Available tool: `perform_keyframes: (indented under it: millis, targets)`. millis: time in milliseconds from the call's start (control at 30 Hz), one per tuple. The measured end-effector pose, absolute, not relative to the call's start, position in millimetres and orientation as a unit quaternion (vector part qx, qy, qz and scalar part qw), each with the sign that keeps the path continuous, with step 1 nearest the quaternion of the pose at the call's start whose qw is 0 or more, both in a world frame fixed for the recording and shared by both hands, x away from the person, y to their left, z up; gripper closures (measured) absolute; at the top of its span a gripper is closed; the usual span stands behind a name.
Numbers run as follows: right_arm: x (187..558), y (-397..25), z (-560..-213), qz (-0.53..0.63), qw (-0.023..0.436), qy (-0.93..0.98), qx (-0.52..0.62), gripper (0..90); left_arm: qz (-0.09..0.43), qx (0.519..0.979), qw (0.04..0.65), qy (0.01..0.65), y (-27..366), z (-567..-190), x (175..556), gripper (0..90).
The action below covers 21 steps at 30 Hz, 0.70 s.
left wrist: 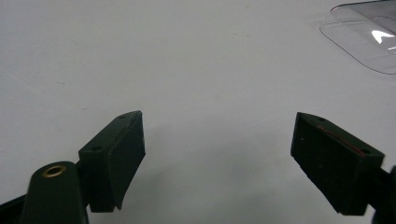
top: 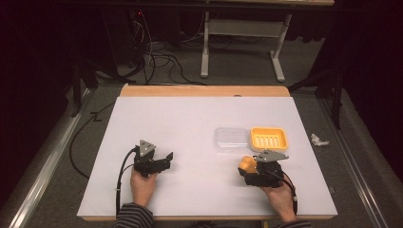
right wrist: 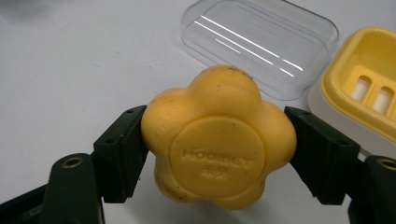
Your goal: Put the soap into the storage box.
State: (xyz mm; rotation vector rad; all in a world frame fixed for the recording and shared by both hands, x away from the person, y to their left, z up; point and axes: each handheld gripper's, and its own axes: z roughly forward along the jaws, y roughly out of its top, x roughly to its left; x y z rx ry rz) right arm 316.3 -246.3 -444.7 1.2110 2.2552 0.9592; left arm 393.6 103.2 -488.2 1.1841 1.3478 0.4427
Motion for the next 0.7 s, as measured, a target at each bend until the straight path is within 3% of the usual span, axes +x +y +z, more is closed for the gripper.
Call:
perform_keyframes:
  millis: [700]
  targets:
    - [312.4, -274.9, -428.4, 0.349, 0.242, 0.783, 0.455, 26.2, 0.193, 0.514, 0.6, 0.581, 103.3, -488.6, 393.9, 18.5]
